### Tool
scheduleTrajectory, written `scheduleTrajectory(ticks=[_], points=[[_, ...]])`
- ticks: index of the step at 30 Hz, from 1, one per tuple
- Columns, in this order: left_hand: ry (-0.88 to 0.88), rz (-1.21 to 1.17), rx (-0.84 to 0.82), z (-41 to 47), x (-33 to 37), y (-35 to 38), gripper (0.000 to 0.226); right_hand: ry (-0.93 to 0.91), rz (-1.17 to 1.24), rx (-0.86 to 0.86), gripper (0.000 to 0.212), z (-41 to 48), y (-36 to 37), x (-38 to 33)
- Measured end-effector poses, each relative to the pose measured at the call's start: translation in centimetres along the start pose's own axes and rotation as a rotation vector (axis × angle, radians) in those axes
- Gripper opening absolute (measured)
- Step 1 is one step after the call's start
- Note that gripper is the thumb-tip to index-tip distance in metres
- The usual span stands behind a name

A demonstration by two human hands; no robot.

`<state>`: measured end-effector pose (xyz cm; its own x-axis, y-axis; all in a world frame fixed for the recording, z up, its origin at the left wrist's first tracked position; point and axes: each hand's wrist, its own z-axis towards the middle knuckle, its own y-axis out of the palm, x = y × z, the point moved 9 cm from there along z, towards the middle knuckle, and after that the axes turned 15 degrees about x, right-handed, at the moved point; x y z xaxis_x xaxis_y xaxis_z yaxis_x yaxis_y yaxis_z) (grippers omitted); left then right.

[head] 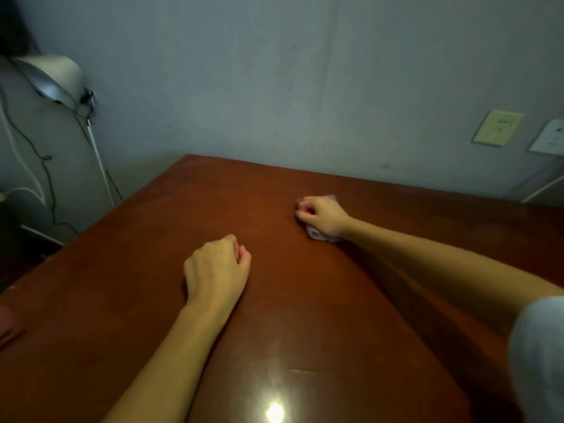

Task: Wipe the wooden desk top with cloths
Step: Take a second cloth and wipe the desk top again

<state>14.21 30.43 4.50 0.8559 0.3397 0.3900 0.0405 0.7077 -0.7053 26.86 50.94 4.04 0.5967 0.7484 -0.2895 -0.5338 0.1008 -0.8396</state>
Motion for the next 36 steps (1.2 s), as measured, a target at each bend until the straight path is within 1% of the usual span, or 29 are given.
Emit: scheduleTrajectory(ticks=[2,4,7,9,12,15,16,18,19,21,23,24,25,27,29,31,33,34,36], points=[[-0.012,-0.003,-0.001,0.0,-0.2,0.1,0.028,0.045,-0.080,0.028,0.029,1.7,1.2,-0.4],[-0.030,-0.015,0.002,0.1,-0.3,0.0,0.028,0.016,-0.094,0.029,0.031,1.6,2.0,-3.1],[-0.134,-0.044,0.059,0.6,-1.8,-0.6,0.027,-0.140,-0.016,-0.002,0.036,-1.6,1.8,-8.7],[-0.190,-0.050,0.108,0.9,-2.8,-1.0,0.026,-0.274,0.076,-0.045,0.028,-5.6,1.0,-12.9],[-0.177,-0.057,0.115,0.8,-2.9,-1.0,0.025,-0.461,0.236,-0.089,0.020,-13.2,-1.3,-19.0],[-0.112,-0.048,0.087,0.3,-2.2,-1.1,0.025,-0.596,0.347,-0.207,0.027,-20.4,-3.4,-22.2],[-0.074,-0.038,0.074,0.1,-1.7,-1.2,0.026,-0.591,0.373,-0.237,0.029,-21.5,-3.9,-21.8],[0.006,-0.019,0.039,-0.6,-0.6,-1.6,0.026,-0.524,0.390,-0.257,0.029,-21.3,-4.6,-19.2],[0.041,-0.013,0.024,-1.1,-0.1,-1.9,0.026,-0.478,0.360,-0.236,0.026,-20.2,-4.7,-17.3],[0.090,-0.010,0.008,-2.1,0.3,-2.7,0.026,-0.341,0.283,-0.136,0.022,-17.0,-5.0,-12.8],[0.105,-0.009,0.004,-3.1,0.0,-3.7,0.027,-0.129,0.181,-0.007,0.023,-13.4,-4.9,-7.5],[0.101,-0.005,0.006,-3.6,-0.4,-4.2,0.027,-0.030,0.102,0.022,0.025,-11.9,-4.6,-5.4],[0.093,0.000,0.013,-4.1,-0.8,-4.9,0.027,0.029,0.025,0.034,0.029,-10.8,-4.1,-4.4],[0.079,0.017,0.044,-4.8,-1.5,-6.3,0.027,0.043,-0.053,0.034,0.034,-9.9,-3.0,-5.8],[0.066,0.033,0.070,-5.5,-1.9,-7.5,0.027,-0.037,-0.021,0.014,0.030,-11.1,-2.0,-10.7],[0.038,0.047,0.082,-6.1,-2.2,-8.2,0.026,-0.205,0.091,-0.028,0.024,-15.0,-1.7,-17.3],[0.014,0.044,0.075,-6.5,-2.5,-8.3,0.026,-0.392,0.176,-0.061,0.024,-20.5,-2.9,-22.6],[0.003,0.032,0.068,-6.6,-2.4,-8.2,0.026,-0.458,0.220,-0.080,0.026,-23.1,-3.9,-23.9],[0.005,0.005,0.043,-6.9,-1.7,-7.9,0.026,-0.490,0.274,-0.125,0.029,-26.7,-5.8,-23.6]])
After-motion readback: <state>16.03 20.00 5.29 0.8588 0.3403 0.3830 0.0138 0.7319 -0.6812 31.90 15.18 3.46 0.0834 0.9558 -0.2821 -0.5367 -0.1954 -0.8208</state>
